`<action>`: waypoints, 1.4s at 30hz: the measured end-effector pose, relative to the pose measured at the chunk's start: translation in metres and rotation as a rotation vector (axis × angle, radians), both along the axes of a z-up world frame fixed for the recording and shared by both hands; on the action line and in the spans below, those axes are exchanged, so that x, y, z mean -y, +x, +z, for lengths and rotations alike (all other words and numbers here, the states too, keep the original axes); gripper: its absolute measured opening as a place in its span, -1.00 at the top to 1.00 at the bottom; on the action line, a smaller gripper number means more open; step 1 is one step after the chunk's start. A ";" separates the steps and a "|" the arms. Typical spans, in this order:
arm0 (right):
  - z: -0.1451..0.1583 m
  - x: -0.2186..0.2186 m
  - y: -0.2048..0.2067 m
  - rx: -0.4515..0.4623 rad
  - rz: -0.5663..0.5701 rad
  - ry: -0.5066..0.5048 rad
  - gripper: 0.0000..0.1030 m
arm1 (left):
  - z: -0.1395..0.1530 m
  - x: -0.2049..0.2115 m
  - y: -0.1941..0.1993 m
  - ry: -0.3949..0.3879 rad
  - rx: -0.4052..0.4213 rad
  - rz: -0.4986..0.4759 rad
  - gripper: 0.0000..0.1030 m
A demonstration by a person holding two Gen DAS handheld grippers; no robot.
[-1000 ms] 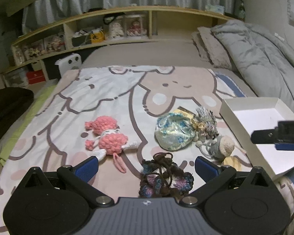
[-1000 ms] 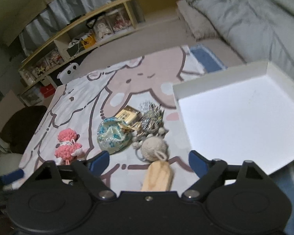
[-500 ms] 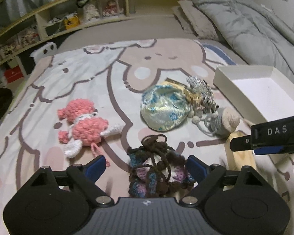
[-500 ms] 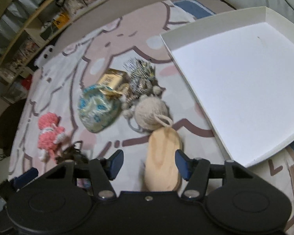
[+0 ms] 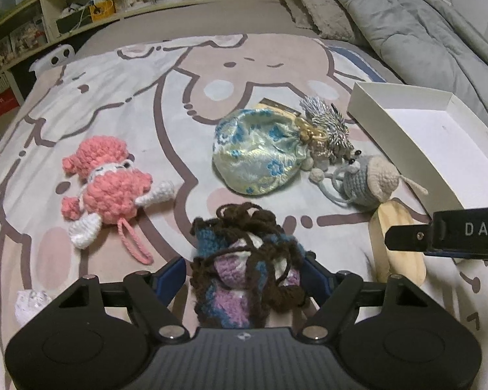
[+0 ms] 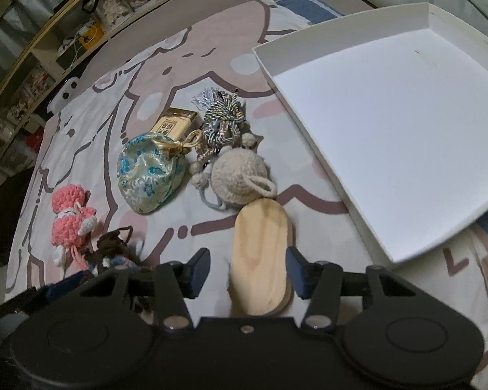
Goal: Organize objects
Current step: 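Grasp the brown-purple crocheted scrunchie with the left tool while the right tool grasps the wooden oval block, then carry both held items into the white box and open both tools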
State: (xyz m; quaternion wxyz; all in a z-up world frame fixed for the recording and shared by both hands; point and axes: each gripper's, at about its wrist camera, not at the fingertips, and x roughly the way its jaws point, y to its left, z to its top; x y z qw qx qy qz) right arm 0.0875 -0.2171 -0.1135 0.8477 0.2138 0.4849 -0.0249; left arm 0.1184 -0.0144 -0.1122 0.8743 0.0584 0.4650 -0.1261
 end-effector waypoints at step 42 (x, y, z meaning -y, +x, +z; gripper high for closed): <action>0.001 -0.008 -0.002 0.095 0.086 -0.052 0.09 | 0.008 -0.004 0.001 -0.040 0.007 0.117 0.03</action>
